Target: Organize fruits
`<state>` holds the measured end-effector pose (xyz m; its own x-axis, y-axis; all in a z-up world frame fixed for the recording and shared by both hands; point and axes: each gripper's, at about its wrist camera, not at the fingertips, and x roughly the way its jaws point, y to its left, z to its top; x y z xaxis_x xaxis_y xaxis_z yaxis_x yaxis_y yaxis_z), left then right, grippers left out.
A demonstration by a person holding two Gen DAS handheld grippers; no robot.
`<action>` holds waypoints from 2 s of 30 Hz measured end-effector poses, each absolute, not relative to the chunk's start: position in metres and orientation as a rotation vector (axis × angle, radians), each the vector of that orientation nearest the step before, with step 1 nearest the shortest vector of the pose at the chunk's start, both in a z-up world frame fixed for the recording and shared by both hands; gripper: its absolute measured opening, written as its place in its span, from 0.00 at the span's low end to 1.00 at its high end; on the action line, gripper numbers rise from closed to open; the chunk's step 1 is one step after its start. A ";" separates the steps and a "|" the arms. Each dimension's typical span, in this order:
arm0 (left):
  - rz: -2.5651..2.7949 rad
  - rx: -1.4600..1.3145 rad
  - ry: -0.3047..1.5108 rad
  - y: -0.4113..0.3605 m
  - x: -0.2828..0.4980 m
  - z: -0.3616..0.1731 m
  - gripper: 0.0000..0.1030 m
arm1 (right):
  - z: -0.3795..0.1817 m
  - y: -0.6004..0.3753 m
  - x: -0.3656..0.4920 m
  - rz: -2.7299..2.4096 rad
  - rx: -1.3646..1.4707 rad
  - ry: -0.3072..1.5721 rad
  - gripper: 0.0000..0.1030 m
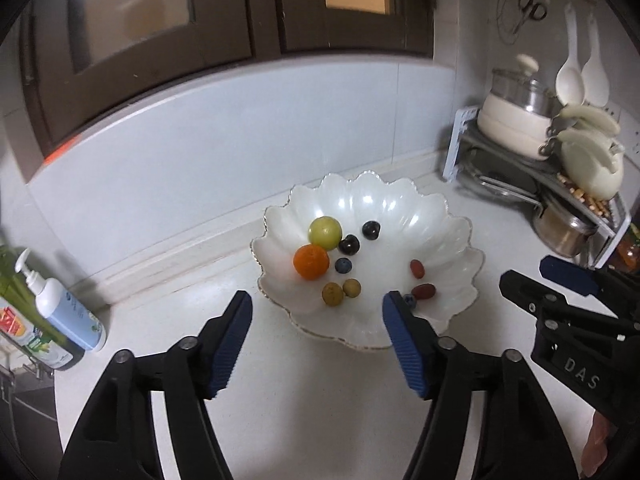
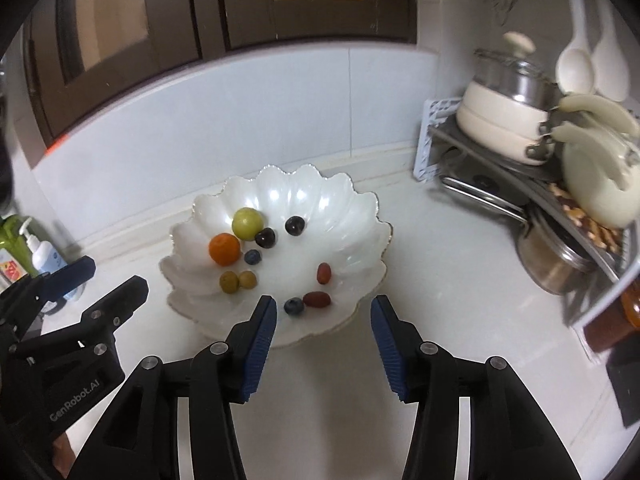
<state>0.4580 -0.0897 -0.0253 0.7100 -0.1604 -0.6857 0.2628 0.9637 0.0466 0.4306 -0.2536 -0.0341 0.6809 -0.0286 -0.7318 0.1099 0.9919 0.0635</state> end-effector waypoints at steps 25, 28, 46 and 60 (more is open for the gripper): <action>-0.158 0.106 0.403 -0.064 0.212 0.047 1.00 | 0.043 -0.243 0.179 -0.133 0.047 0.493 0.78; -0.160 0.097 0.382 -0.060 0.175 0.048 1.00 | 0.046 -0.240 0.143 -0.145 0.037 0.462 0.81; -0.129 0.136 0.321 -0.031 0.026 0.060 1.00 | 0.057 -0.215 0.001 -0.117 0.066 0.424 0.83; -0.166 0.143 0.347 -0.012 -0.009 0.057 1.00 | 0.055 -0.200 -0.037 -0.162 0.093 0.443 0.83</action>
<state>-0.0088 -0.0121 0.0567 0.9270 -0.1364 -0.3494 0.1855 0.9764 0.1110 -0.0368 -0.2003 0.0554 0.8908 -0.1354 -0.4338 0.1758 0.9829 0.0541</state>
